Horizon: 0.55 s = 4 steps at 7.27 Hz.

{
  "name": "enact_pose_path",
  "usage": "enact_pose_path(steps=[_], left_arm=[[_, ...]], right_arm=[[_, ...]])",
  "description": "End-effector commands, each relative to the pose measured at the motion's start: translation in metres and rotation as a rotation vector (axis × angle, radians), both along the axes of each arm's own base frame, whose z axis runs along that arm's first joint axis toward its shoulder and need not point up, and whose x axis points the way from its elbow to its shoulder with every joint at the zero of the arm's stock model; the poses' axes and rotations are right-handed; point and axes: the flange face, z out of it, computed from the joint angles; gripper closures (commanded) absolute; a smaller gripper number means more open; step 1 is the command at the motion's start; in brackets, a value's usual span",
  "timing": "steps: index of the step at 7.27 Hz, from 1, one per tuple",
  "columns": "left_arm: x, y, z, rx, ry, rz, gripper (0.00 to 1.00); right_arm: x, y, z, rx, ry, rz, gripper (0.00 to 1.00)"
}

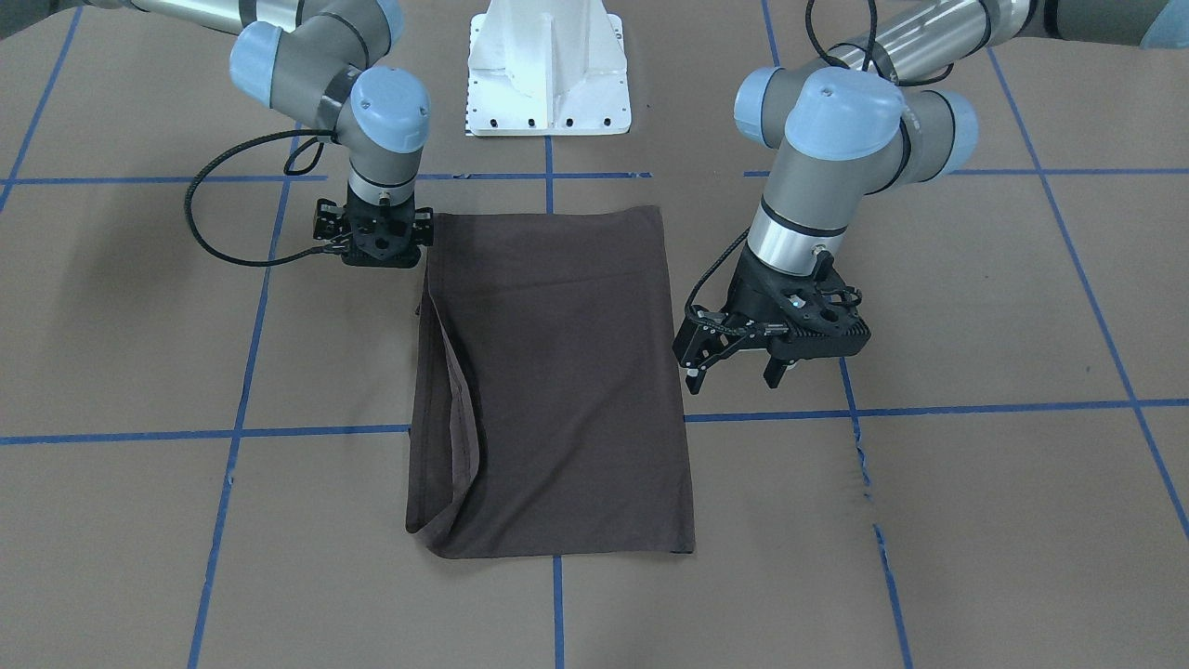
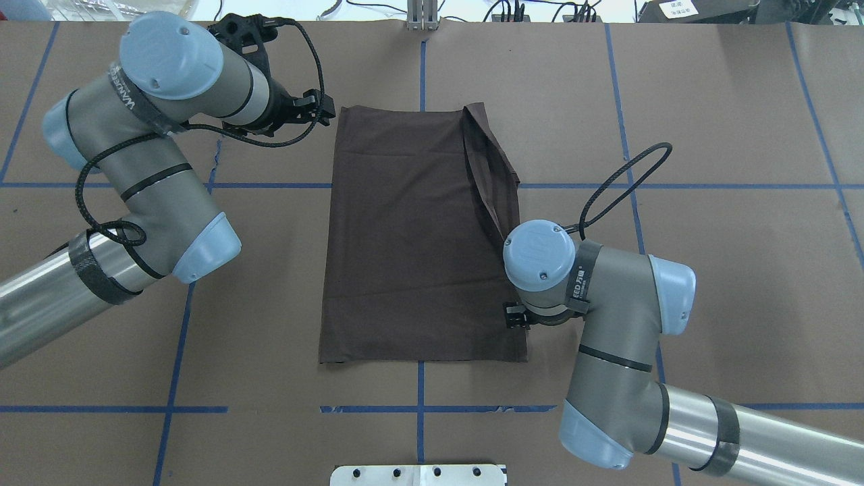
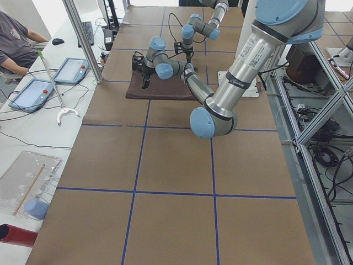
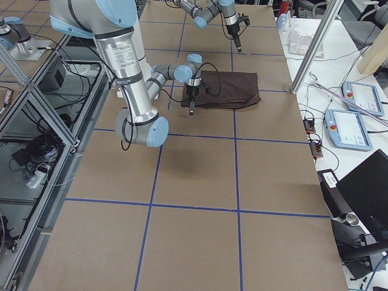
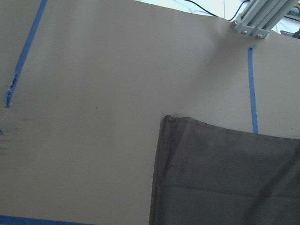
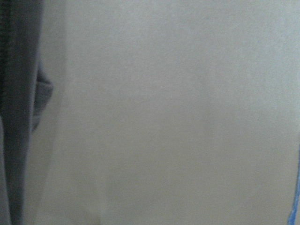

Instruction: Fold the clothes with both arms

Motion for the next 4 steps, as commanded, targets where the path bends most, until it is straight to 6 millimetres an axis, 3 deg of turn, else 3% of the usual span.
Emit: enact_pose_path(steps=[1, 2, 4], left_arm=[[-0.001, 0.002, -0.004, 0.003, 0.006, -0.001, 0.00], [0.000, 0.003, -0.005, -0.003, 0.014, 0.004, 0.00], [-0.002, 0.006, -0.008, 0.000, 0.022, 0.022, 0.00]], right_arm=[[0.032, -0.035, -0.025, 0.010, -0.064, 0.043, 0.00], [0.033, -0.058, -0.058, 0.044, -0.109, 0.052, 0.00], [-0.006, -0.127, -0.097, 0.098, -0.183, 0.103, 0.00]])
